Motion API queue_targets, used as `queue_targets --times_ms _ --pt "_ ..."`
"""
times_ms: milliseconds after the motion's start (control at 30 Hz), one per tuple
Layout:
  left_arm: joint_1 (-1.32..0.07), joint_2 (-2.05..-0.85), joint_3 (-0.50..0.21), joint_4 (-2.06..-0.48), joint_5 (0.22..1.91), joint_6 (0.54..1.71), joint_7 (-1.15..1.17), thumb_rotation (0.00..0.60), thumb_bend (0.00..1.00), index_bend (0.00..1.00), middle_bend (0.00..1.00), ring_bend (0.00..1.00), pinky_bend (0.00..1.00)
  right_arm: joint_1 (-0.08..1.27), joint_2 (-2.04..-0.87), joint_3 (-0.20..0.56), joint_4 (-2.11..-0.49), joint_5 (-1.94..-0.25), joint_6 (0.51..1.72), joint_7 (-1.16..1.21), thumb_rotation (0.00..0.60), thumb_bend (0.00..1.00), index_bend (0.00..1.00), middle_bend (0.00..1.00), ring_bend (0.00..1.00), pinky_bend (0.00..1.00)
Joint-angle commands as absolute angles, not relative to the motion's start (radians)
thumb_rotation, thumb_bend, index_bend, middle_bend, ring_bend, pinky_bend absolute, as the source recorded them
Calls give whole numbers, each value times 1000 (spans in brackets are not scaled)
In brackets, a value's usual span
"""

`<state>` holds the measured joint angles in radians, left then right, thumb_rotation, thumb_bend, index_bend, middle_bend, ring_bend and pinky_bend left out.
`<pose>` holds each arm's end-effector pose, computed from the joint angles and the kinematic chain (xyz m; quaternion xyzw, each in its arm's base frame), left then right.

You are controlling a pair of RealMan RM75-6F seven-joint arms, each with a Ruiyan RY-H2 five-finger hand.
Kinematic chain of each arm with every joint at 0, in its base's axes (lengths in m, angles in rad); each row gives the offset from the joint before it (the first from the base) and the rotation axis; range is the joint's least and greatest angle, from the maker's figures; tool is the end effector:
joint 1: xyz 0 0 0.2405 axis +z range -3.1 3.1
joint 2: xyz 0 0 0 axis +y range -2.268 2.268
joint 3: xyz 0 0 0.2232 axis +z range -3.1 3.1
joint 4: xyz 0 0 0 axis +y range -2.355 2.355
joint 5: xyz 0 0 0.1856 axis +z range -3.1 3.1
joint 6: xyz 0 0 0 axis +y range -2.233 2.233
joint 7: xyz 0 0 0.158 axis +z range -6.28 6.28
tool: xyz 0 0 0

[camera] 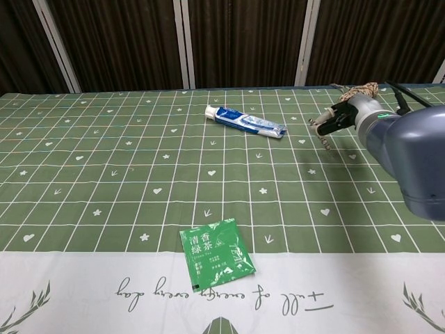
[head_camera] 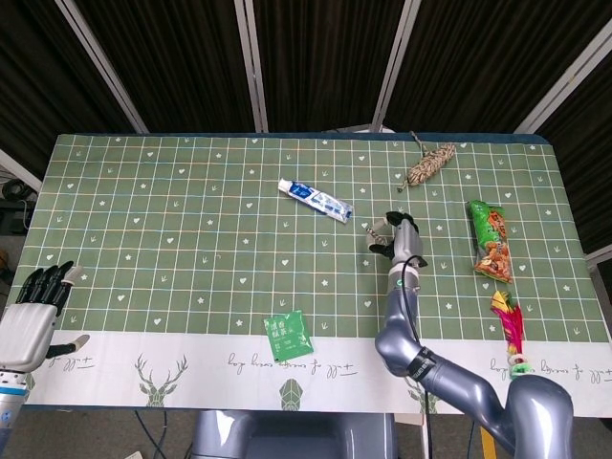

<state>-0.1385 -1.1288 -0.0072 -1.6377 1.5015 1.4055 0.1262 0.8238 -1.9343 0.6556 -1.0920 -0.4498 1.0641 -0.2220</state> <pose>-0.2644 0.1954 0.1441 -0.6478 -0.3758 -0.3420 0.5676 -0.1504 -0.3900 -0.0169 0.3201 -0.6916 0.4390 0.4759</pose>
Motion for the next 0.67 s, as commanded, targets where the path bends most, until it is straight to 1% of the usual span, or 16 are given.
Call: queue_targets --times_ms 33,667 --pt "-139 -1129 -7 -1638 1501 1404 127 600 55 0 0 0 0 826 -1935 657 -1083 -451 1060 -221 600 347 619 186 0 9" --pt "-139 -1127 -6 -1645 1499 1402 126 600 54 0 0 0 0 841 -1954 668 -1024 -439 1029 -210 600 347 620 186 0 9"
